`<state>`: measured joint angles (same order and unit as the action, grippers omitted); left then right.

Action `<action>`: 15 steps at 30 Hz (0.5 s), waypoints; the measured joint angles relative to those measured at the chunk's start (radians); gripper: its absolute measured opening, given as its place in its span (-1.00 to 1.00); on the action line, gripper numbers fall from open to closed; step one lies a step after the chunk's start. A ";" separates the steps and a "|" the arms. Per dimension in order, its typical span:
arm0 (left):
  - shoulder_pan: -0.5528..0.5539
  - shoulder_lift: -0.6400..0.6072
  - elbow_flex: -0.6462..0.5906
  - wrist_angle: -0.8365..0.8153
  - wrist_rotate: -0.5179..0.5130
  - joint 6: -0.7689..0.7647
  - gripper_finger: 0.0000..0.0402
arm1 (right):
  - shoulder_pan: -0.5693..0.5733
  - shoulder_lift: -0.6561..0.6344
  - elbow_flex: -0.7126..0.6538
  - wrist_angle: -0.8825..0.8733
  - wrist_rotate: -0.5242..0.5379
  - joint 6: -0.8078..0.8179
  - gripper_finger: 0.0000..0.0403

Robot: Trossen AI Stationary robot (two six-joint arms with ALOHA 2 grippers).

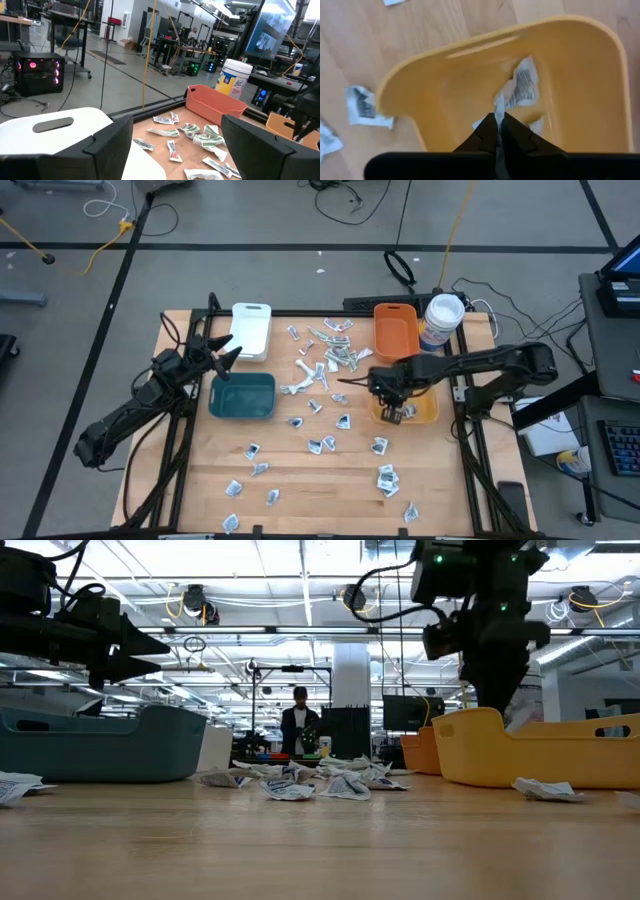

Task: Pick & Place First Aid Supplies
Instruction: Put the antiseptic towelette into the yellow bin

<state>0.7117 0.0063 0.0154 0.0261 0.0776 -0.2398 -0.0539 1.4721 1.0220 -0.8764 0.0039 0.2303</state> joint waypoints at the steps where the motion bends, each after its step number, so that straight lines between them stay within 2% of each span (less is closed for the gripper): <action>1: 0.000 0.000 0.000 0.000 0.000 0.000 0.52 | 0.000 0.013 -0.004 0.010 0.000 -0.014 -0.97; 10: 0.000 0.000 0.000 0.000 0.000 0.000 0.52 | -0.013 0.083 -0.004 0.046 -0.002 -0.060 -0.96; 15: 0.000 0.000 0.000 0.000 0.000 0.000 0.52 | -0.012 0.084 -0.004 0.050 0.002 -0.041 -0.84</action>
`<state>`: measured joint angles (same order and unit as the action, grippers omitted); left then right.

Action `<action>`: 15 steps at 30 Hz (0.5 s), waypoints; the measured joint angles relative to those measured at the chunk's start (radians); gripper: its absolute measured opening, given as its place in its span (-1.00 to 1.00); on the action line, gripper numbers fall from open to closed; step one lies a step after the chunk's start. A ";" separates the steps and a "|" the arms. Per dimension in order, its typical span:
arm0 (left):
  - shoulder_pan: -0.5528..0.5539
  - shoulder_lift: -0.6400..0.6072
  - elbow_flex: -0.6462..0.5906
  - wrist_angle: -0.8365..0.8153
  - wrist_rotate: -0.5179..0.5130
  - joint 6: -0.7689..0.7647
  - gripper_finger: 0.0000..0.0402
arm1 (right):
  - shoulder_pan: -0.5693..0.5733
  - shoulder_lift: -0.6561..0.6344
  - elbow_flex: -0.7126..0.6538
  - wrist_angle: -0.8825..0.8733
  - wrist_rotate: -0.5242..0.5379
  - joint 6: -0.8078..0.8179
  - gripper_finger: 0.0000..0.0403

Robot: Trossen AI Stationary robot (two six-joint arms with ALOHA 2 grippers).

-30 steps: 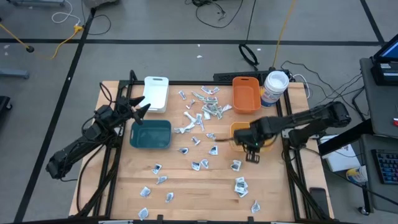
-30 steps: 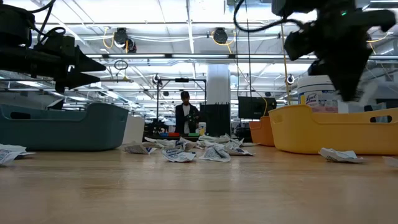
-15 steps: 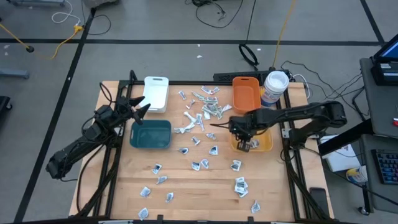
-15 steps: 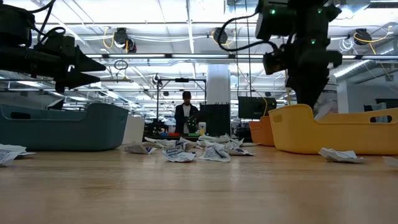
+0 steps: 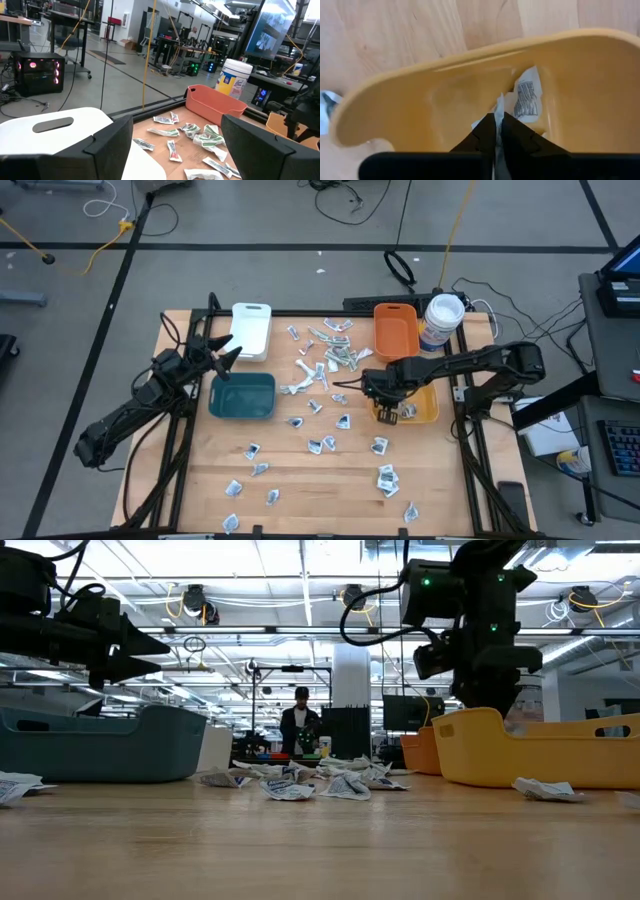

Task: Pick & Place First Aid Supplies
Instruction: Put the antiseptic towelette into the yellow bin

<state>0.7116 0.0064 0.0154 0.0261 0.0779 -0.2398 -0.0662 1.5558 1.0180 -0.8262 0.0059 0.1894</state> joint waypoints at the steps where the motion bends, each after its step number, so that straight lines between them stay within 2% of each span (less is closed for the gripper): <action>1: 0.000 0.000 0.000 0.000 0.000 0.000 0.52 | 0.000 0.001 0.000 -0.005 -0.007 0.015 -0.78; 10: 0.000 0.000 0.000 0.000 0.000 0.000 0.52 | 0.004 -0.053 0.011 -0.103 -0.037 0.222 -0.11; 15: 0.000 0.000 0.000 0.000 0.000 0.000 0.52 | 0.041 -0.120 0.033 -0.188 -0.063 0.389 0.03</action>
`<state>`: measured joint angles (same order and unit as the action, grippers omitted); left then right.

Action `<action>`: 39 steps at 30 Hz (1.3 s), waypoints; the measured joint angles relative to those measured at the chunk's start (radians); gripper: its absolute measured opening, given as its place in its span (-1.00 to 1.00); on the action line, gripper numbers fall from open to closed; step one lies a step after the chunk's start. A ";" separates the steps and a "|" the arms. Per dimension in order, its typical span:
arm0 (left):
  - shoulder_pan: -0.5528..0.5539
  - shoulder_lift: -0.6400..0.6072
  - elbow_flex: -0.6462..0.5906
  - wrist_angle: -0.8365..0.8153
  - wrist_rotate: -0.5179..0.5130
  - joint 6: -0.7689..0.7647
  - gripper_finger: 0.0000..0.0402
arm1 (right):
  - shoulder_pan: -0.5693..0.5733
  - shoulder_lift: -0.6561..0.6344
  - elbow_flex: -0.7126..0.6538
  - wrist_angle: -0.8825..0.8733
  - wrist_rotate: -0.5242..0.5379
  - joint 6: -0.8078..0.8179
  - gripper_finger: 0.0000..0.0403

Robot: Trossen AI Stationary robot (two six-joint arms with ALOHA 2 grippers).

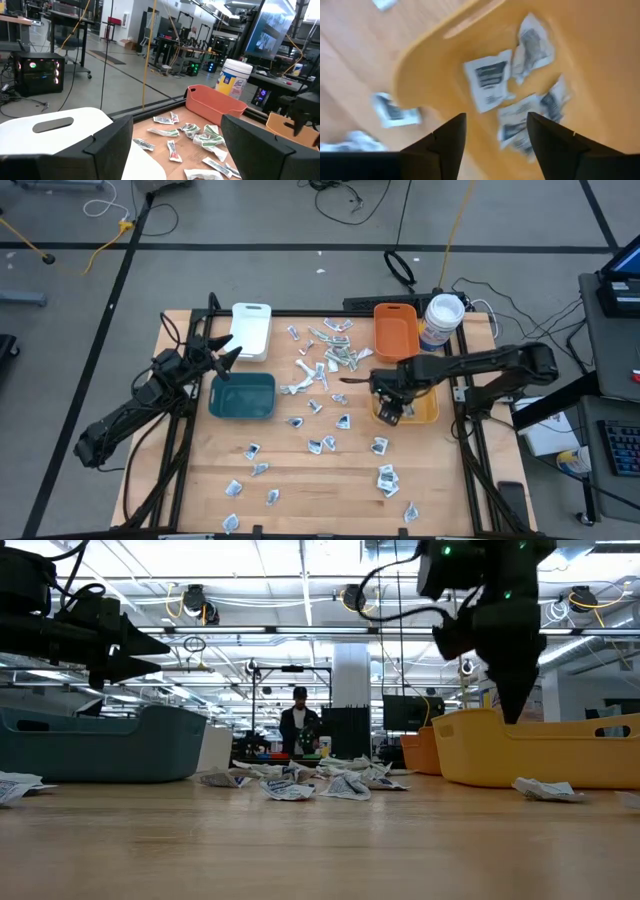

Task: Pick & Place First Aid Supplies
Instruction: Put the antiseptic towelette into the yellow bin

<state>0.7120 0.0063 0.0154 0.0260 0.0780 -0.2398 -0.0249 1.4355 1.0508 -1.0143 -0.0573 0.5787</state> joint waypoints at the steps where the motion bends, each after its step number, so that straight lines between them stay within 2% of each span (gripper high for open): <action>1: 0.000 0.000 0.000 0.000 0.000 0.000 0.52 | 0.010 -0.011 0.004 -0.017 0.000 0.035 0.04; 6: 0.000 0.000 0.000 0.000 0.000 0.000 0.52 | 0.064 -0.069 0.006 -0.091 0.004 0.203 0.01; 11: 0.000 0.000 0.000 0.000 0.000 0.000 0.52 | 0.139 -0.074 0.006 -0.100 0.002 0.343 -0.02; 22: 0.000 0.000 0.000 0.000 0.000 0.000 0.52 | 0.414 -0.051 0.007 -0.049 -0.001 0.574 -0.04; 28: 0.000 0.000 0.000 0.000 0.000 0.000 0.52 | 0.562 -0.051 0.007 -0.048 -0.007 0.801 -0.04; 33: 0.000 0.000 0.000 0.000 0.000 0.000 0.52 | 0.671 -0.051 0.007 -0.035 -0.053 1.011 -0.04; 39: 0.000 0.000 0.000 0.000 0.000 0.000 0.52 | 0.778 -0.051 0.007 0.044 -0.050 1.152 -0.04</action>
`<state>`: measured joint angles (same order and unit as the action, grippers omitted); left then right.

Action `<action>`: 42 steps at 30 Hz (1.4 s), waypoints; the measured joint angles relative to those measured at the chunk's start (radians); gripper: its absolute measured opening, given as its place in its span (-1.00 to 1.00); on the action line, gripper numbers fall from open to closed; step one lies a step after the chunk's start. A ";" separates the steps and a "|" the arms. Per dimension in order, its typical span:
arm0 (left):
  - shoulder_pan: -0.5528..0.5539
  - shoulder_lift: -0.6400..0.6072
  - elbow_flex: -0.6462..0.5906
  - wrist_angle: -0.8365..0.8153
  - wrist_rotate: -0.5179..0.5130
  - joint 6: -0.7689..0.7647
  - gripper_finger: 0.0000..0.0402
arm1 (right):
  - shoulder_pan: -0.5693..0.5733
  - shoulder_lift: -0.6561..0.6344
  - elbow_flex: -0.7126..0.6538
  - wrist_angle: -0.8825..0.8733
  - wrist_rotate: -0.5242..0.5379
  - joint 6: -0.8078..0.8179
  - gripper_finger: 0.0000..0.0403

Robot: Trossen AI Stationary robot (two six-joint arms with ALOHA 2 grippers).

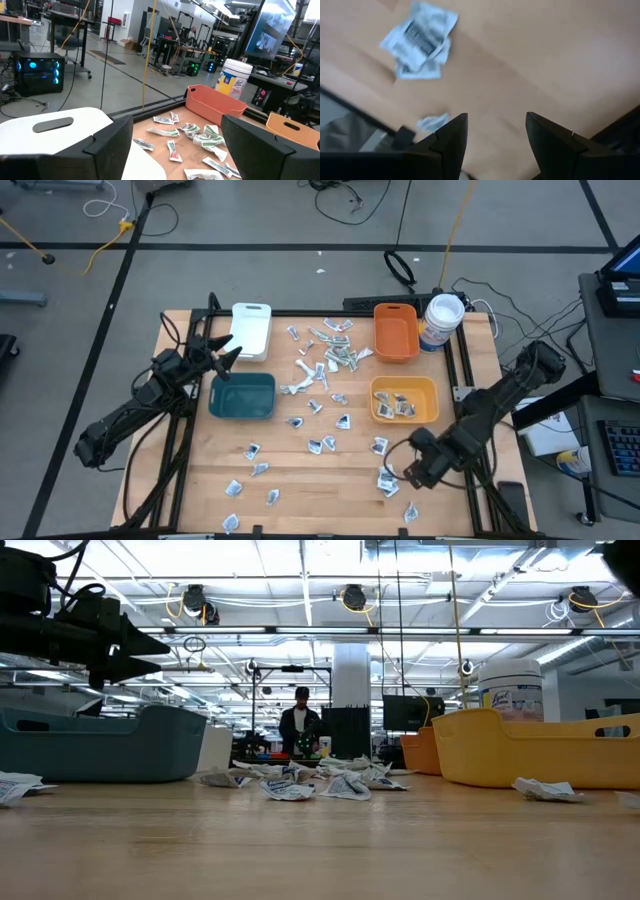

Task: Pick & Place First Aid Supplies
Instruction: Put the antiseptic towelette into the yellow bin

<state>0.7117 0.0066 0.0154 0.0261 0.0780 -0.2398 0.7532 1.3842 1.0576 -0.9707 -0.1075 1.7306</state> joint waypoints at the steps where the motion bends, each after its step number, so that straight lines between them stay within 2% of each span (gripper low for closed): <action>1: 0.000 0.000 0.000 0.000 0.000 0.000 0.52 | 0.013 0.000 0.000 0.012 0.002 0.011 -0.04; 5: 0.000 0.000 0.000 0.000 0.000 0.000 0.52 | 0.045 0.002 0.000 0.029 0.004 0.052 -0.04; 9: 0.000 0.000 0.000 0.000 0.000 0.000 0.52 | 0.069 0.066 0.025 0.031 0.003 0.074 -0.04; 31: 0.000 0.000 0.000 0.000 0.000 0.000 0.52 | 0.146 0.426 0.361 0.040 0.009 0.091 -0.04; 42: 0.000 0.000 0.000 0.000 0.000 0.000 0.52 | 0.146 0.530 0.373 0.099 0.027 0.115 -0.04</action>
<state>0.7119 0.0063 0.0154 0.0263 0.0780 -0.2397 0.8989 1.9144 1.4304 -0.8719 -0.0803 1.8459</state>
